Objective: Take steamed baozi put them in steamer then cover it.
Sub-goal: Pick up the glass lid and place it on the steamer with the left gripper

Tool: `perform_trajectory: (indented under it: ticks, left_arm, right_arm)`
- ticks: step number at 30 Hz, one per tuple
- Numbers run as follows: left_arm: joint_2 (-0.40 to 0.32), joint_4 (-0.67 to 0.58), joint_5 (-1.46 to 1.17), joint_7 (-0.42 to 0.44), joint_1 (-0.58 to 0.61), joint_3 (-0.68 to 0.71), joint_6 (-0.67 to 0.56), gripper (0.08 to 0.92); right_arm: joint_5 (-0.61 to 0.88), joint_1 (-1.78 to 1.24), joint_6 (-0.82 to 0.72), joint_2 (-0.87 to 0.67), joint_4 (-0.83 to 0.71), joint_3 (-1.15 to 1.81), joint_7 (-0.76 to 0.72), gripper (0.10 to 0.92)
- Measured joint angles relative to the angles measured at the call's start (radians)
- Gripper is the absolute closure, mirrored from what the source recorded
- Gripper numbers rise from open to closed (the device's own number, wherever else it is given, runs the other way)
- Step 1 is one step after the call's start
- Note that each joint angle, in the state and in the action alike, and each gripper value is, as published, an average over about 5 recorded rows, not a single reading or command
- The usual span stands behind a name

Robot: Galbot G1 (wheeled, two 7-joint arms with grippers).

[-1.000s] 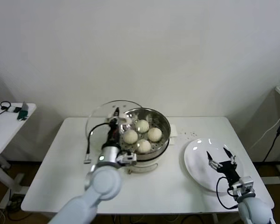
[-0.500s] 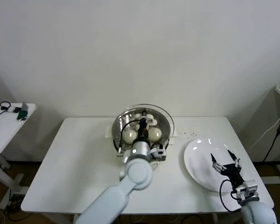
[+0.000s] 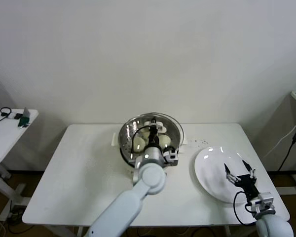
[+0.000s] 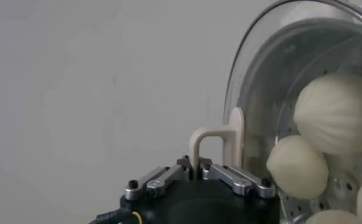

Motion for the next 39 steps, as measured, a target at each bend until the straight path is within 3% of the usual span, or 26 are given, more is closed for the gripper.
perform_trajectory:
  ticks: [39]
  left_arm:
    - [0.004, 0.034, -0.049, -0.068, 0.023, -0.021, 0.0, 0.833]
  right_arm:
    - [-0.025, -0.005, 0.019, 0.025, -0.015, 0.015, -0.017, 0.203]
